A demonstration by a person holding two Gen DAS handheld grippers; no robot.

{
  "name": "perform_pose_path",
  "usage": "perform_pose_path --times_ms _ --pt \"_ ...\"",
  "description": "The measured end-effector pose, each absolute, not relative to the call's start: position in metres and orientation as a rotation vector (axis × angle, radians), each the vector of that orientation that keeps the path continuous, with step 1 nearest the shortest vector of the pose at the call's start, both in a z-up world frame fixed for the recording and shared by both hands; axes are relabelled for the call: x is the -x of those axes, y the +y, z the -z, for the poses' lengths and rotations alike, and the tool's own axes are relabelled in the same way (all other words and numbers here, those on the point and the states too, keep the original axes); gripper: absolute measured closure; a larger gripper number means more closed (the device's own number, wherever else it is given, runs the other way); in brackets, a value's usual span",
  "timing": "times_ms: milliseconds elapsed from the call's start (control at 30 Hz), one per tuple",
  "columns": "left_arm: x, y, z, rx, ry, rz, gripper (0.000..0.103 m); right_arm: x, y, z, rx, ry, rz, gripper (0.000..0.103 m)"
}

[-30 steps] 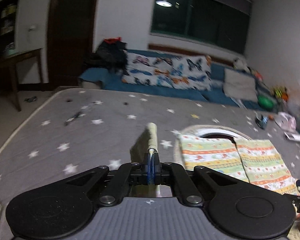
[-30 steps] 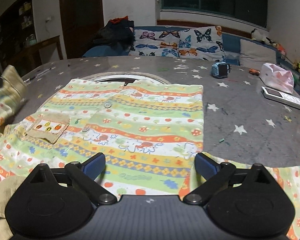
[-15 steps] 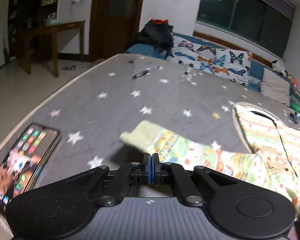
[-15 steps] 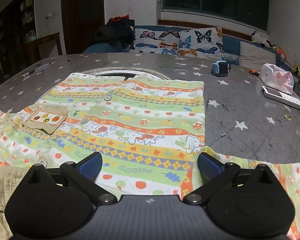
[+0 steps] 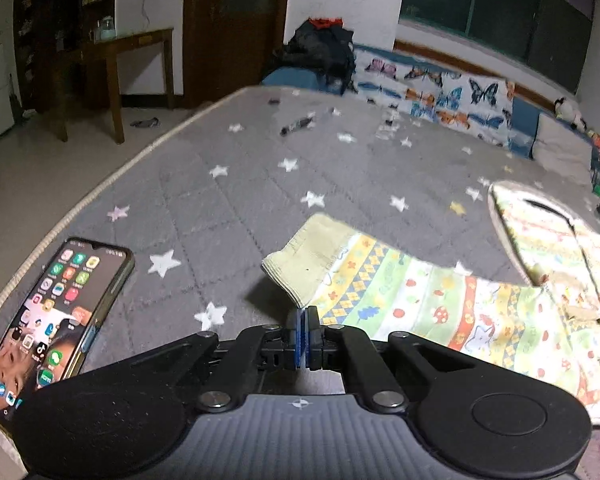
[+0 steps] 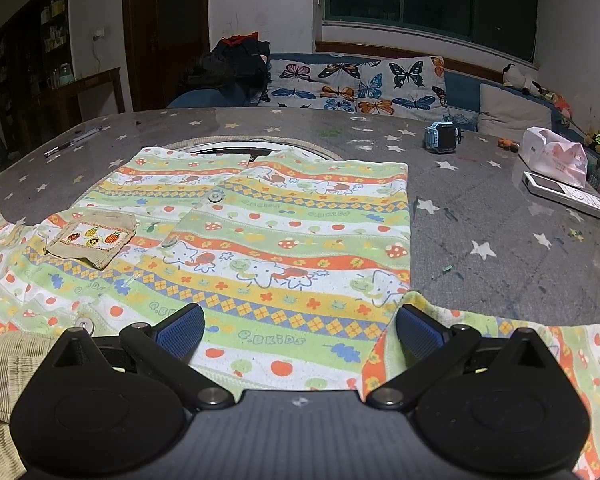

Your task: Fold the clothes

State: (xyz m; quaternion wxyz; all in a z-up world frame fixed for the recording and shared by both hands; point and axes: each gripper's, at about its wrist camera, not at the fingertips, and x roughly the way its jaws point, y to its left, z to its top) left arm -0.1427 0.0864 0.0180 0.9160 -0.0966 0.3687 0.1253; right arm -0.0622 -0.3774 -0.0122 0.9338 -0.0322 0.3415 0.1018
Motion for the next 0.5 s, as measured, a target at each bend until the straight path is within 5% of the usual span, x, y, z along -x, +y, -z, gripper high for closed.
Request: perform_pose_path --times_ms 500 --pt "0.131 0.024 -0.049 0.166 0.702 -0.022 0.098 0.063 -0.378 0.012 0.065 0.699 -0.208 0.0"
